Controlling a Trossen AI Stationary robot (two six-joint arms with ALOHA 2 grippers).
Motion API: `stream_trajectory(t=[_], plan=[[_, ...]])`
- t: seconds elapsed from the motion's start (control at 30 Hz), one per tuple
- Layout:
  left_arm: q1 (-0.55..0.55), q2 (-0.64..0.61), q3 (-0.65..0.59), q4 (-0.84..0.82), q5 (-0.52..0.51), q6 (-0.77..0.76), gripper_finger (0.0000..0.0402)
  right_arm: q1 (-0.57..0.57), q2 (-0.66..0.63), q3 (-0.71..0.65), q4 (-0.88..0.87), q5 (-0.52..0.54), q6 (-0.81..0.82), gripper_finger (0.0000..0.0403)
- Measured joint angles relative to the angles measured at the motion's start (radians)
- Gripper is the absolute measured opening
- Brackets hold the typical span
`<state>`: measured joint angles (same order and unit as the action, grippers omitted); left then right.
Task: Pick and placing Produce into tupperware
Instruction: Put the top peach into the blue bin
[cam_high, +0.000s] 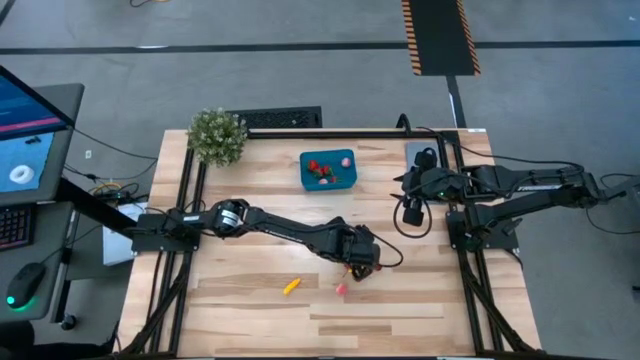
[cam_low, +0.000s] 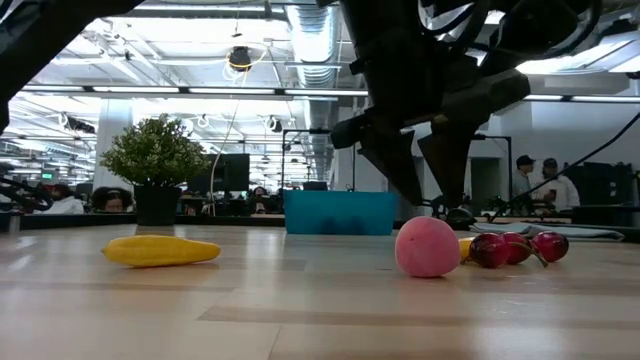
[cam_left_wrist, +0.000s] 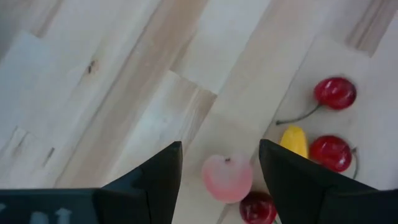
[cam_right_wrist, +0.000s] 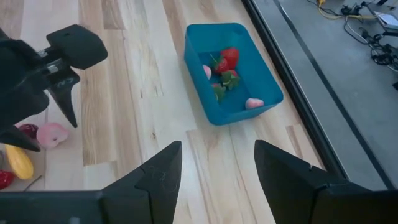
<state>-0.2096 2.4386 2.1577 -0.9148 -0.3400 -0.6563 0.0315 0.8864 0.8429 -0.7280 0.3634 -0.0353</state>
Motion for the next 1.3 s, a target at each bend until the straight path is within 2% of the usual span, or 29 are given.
stream_trajectory(t=[0.3,0.5,0.63,1.3], plan=[[-0.002,0.001,-0.004,-0.011,-0.025,0.006,0.0209,0.0,0.0,0.0,0.002,0.0,0.0,0.0225],[-0.004,0.001,-0.004,-0.01,0.001,0.007,0.0239,0.0,0.0,0.0,0.002,0.0,0.0,0.0225],[-0.004,0.001,-0.004,-0.01,-0.016,-0.013,0.0252,0.0,0.0,0.0,0.002,0.0,0.0,0.0225],[-0.016,0.027,-0.002,-0.011,-0.024,-0.038,0.0254,0.0,0.0,0.0,0.002,0.0,0.0,0.0225]])
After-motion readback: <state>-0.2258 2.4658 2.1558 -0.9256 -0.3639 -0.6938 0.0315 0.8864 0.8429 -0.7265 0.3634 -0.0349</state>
